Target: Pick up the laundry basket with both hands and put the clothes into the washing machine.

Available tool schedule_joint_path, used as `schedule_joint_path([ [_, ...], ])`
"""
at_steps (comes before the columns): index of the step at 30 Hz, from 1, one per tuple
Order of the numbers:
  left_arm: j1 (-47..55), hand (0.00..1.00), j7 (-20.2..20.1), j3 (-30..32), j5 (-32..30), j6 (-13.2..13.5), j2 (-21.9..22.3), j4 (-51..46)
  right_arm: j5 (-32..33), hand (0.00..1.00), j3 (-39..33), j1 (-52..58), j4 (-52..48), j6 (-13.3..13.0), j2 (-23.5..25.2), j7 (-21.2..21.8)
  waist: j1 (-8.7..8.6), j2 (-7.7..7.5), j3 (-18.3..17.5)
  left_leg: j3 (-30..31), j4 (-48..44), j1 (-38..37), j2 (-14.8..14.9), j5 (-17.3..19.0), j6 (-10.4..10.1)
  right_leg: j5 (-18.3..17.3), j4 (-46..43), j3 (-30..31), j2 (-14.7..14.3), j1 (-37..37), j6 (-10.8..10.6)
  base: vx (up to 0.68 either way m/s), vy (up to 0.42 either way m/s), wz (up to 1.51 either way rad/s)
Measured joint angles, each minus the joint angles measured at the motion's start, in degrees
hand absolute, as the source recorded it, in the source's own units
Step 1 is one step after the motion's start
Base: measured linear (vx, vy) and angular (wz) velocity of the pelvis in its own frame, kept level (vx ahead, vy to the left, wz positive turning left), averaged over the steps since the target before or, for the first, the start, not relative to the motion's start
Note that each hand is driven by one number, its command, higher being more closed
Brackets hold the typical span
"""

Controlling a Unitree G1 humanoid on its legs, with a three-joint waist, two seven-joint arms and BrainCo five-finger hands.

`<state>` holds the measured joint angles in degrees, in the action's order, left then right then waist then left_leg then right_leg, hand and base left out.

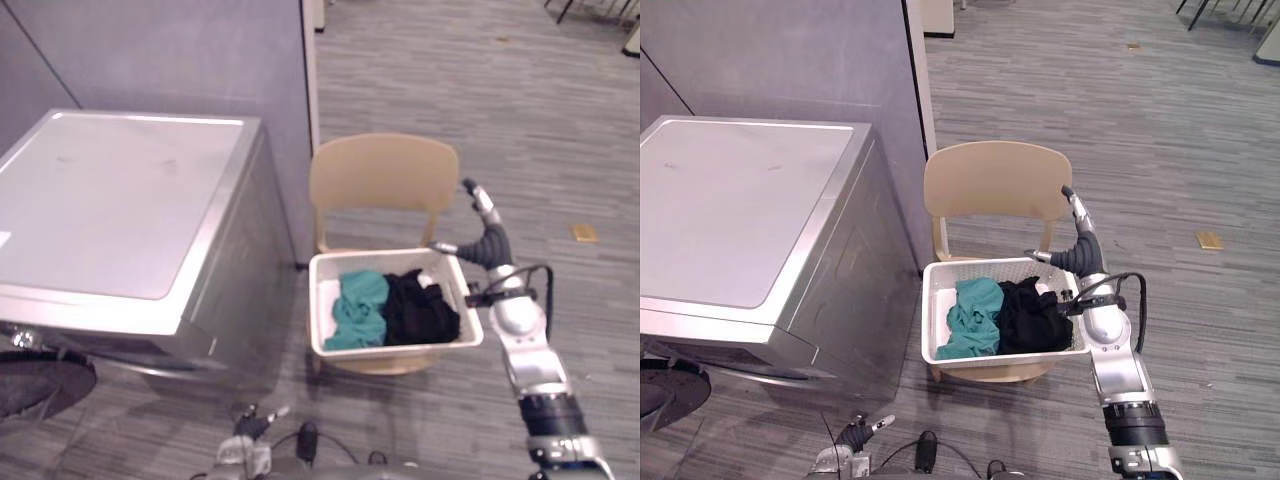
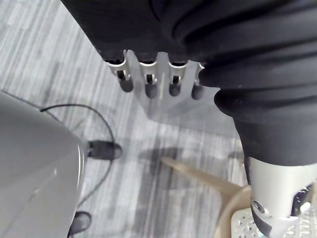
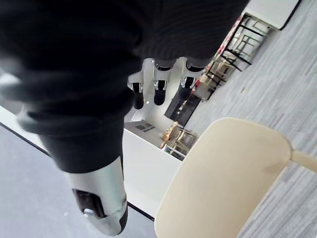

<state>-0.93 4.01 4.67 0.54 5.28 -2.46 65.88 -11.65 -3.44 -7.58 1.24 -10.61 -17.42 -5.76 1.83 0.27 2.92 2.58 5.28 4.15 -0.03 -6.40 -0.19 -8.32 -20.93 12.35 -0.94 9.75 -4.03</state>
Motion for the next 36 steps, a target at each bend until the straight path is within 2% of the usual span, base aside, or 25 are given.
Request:
schedule_joint_path([
  [2,0.0,0.00,-0.1,0.0,0.1,0.0,-0.4,0.6,-0.1,0.00,0.0,2.9,-0.6,0.1,2.1,0.8,-1.35,-0.06,1.1,-0.1,0.0,-2.0,-0.5,0.4,0.0,-0.7,-11.1,0.0,-0.3,3.4,-0.7,-0.06,-0.037,0.07],
  [3,-0.1,0.00,-0.1,0.0,0.1,-0.1,-0.6,1.5,-0.2,0.00,0.0,4.4,-0.6,0.3,2.9,1.1,-1.47,-0.28,1.0,-0.7,-0.5,-2.4,-0.7,0.4,0.0,-2.4,-17.3,-0.2,0.5,5.9,0.6,-0.06,-0.038,0.04],
  [4,-0.2,0.00,-0.1,0.1,0.1,-0.1,-0.6,1.8,-0.2,0.00,0.0,5.0,-0.6,0.4,3.1,1.1,-1.39,-0.21,1.1,-0.9,-1.0,-2.4,-0.8,0.6,0.0,-3.2,-19.5,-0.6,1.4,6.9,1.5,-0.09,-0.035,-0.12],
  [5,-0.1,0.00,-0.2,0.1,0.1,-0.1,-0.7,2.2,-0.2,0.00,0.0,5.8,-0.5,0.7,3.1,1.1,-1.26,-0.07,1.2,-1.0,-2.4,-2.0,-0.7,1.2,-0.2,-4.4,-21.5,-0.9,4.0,8.1,1.9,-0.12,-0.043,-0.12],
  [7,0.0,0.00,-0.1,0.7,0.4,-0.5,-1.6,2.2,-0.2,0.00,-0.4,7.1,-0.5,1.1,3.4,1.1,-1.05,-0.60,0.9,-1.0,-4.3,-1.3,-0.7,2.4,-1.4,-4.0,-18.8,1.6,7.4,7.2,1.0,-0.15,-0.140,-0.01],
  [9,0.6,0.00,-0.1,0.7,1.1,-0.6,-2.5,2.2,-0.2,0.00,-0.8,8.4,-0.5,1.7,3.9,1.1,-1.11,-1.72,0.2,0.1,-5.6,-0.6,-0.6,3.3,-2.9,-1.9,-11.3,3.3,9.7,3.5,-3.0,-0.09,-0.213,0.24],
  [10,0.7,0.00,-0.1,0.8,1.2,-0.6,-3.1,2.2,-0.2,0.00,-0.8,8.9,-0.4,2.2,4.3,1.1,-1.07,-2.77,-0.4,0.8,-6.1,-0.1,-0.6,3.3,-3.8,-2.0,-6.7,1.8,11.3,1.4,-5.1,-0.07,-0.366,0.29],
  [11,0.7,0.00,-0.1,1.2,1.3,-0.5,-3.4,2.1,-0.1,0.00,-0.8,9.0,-0.3,2.3,4.7,1.2,-0.79,-3.37,-1.0,1.5,-6.2,0.6,0.4,3.0,-5.0,-4.4,-0.8,-1.4,11.8,-1.4,-5.6,-0.08,-0.387,0.16],
  [12,0.9,0.00,0.0,2.4,1.6,-0.5,-3.3,2.2,-0.1,0.00,-0.7,8.7,-0.1,2.3,4.4,1.3,-0.47,-2.92,-1.1,1.7,-6.1,1.2,1.9,2.6,-6.0,-5.5,2.7,-3.1,10.9,-2.4,-4.0,-0.21,-0.858,0.47],
  [13,2.1,0.00,0.5,2.9,5.7,-0.4,-0.4,2.1,1.1,0.00,0.3,8.7,2.4,2.1,3.7,2.3,0.42,1.22,-3.3,5.5,-5.6,3.4,11.5,0.5,-9.3,-2.5,5.8,-8.8,1.1,-3.4,1.0,-0.23,-0.736,0.56],
  [16,2.5,0.00,1.2,4.5,5.7,-0.5,-0.1,1.6,1.6,0.00,2.5,8.7,2.8,2.1,3.5,2.4,0.62,1.57,-3.4,5.4,-5.3,3.7,13.2,-0.3,-10.5,-2.5,5.8,-10.7,-0.5,-3.6,1.6,-0.12,-0.319,0.36],
  [17,3.2,0.00,1.3,4.6,5.7,-0.4,-0.1,1.5,1.8,0.00,3.5,8.7,2.8,2.1,3.6,2.4,1.14,1.71,-3.4,5.4,-5.7,4.0,12.9,-0.3,-10.5,-2.9,5.2,-11.5,-0.4,-3.9,2.2,0.00,-0.070,0.19],
  [19,3.1,0.00,1.3,4.7,5.5,-0.3,-0.1,1.4,2.0,0.00,3.7,10.0,2.7,2.0,3.9,2.4,0.73,1.56,-2.9,6.2,-7.0,4.8,11.7,-0.4,-10.3,-3.5,4.1,-13.0,0.5,-4.2,2.4,0.03,-0.027,0.54],
  [22,3.2,0.00,1.4,5.7,3.1,0.0,0.1,-0.3,1.9,0.00,3.0,12.8,2.7,2.1,3.9,2.5,0.79,1.43,-1.1,5.0,-11.4,6.8,9.1,-2.1,-8.3,-4.7,3.1,-16.5,2.3,-6.0,2.6,-0.03,-0.007,0.81],
  [23,3.4,0.00,1.5,6.2,2.5,0.1,-0.5,-0.7,1.8,0.00,2.7,12.8,2.2,2.0,3.9,2.7,0.50,1.00,-1.0,5.8,-9.5,7.1,7.8,-5.4,-7.1,-5.6,2.6,-17.7,4.4,-5.4,4.1,-0.14,0.101,0.57],
  [24,2.8,0.00,1.5,6.8,2.2,0.1,-0.2,-1.1,1.7,0.00,1.8,12.7,2.0,2.0,3.8,2.8,0.50,0.18,-0.6,4.7,-11.4,7.5,7.4,-3.8,-5.6,-5.1,2.2,-18.8,6.0,-4.8,3.9,-0.17,0.102,0.56],
  [25,2.6,0.00,1.5,7.0,2.0,0.0,-0.3,-1.0,1.4,0.00,0.8,12.3,1.9,2.0,3.8,2.8,0.56,0.14,-0.6,2.3,-17.6,8.5,7.3,0.6,-3.6,-4.8,1.3,-19.0,7.5,-3.7,3.4,-0.11,0.091,0.30],
  [26,2.7,0.00,1.5,7.0,1.7,0.0,-0.4,-1.0,1.3,0.00,0.4,11.9,1.9,2.0,3.6,2.8,0.53,0.18,-0.6,1.0,-18.7,8.3,7.5,1.8,-2.8,-5.0,1.0,-18.9,8.2,-3.3,3.2,-0.10,0.034,0.26],
  [27,3.1,0.00,1.4,6.6,0.7,-0.1,-0.2,-1.0,0.9,0.00,-0.4,11.8,1.7,2.0,3.1,2.7,0.01,1.03,-1.0,-1.5,-16.6,6.7,8.2,2.3,-3.7,-4.8,1.1,-19.1,8.8,-2.7,2.7,-0.05,0.080,0.32],
  [28,3.5,0.00,1.4,5.9,-0.5,-0.4,0.4,-1.0,0.3,0.00,-1.3,11.8,1.8,2.1,2.5,2.7,-0.83,2.46,-1.3,-1.9,-11.2,4.3,9.3,1.9,-5.9,-4.1,1.4,-19.8,8.8,-1.9,1.3,-0.03,0.121,0.36],
  [30,3.5,0.00,1.1,4.0,-2.5,-1.0,0.7,-1.0,-0.3,0.00,-2.7,11.8,2.7,2.3,1.6,2.5,-1.05,3.43,-1.3,-3.2,-3.5,1.8,9.8,2.1,-8.1,-3.2,1.8,-20.4,9.2,-0.8,-0.3,-0.01,0.211,0.27],
  [31,3.2,0.00,1.1,3.4,-3.1,-1.0,0.3,-1.4,-0.9,0.00,-2.7,11.7,3.1,2.6,1.7,2.3,-0.90,3.37,-1.3,-3.9,-1.9,1.4,9.1,2.1,-8.2,-2.5,2.5,-20.3,9.9,-0.6,-1.2,-0.02,0.290,0.08],
  [32,3.2,0.00,1.1,2.1,-3.5,-1.0,-0.8,-2.7,-1.6,0.00,-2.0,11.5,3.1,2.7,1.8,2.3,-0.78,2.15,-0.9,-4.3,-1.4,1.5,7.9,2.1,-8.1,-1.4,3.8,-20.0,11.0,-0.7,-2.3,-0.02,0.243,0.01],
  [34,3.6,0.00,1.1,1.4,-3.4,-0.9,-2.3,-5.8,-2.0,0.00,-0.9,11.4,3.0,2.7,1.7,2.5,-0.71,1.07,-1.0,-4.3,-1.3,2.3,6.1,2.3,-7.8,0.7,7.4,-20.2,12.3,-1.9,-3.9,0.00,0.208,0.10],
  [36,4.1,0.00,1.0,-0.1,-2.9,-0.3,-3.8,-8.9,-2.5,0.00,-0.9,10.3,3.1,2.7,1.3,2.7,-0.28,0.68,-1.0,-4.4,-1.2,3.0,4.4,2.5,-7.5,2.9,10.9,-20.1,13.5,-2.9,-5.1,0.01,0.183,0.07],
])
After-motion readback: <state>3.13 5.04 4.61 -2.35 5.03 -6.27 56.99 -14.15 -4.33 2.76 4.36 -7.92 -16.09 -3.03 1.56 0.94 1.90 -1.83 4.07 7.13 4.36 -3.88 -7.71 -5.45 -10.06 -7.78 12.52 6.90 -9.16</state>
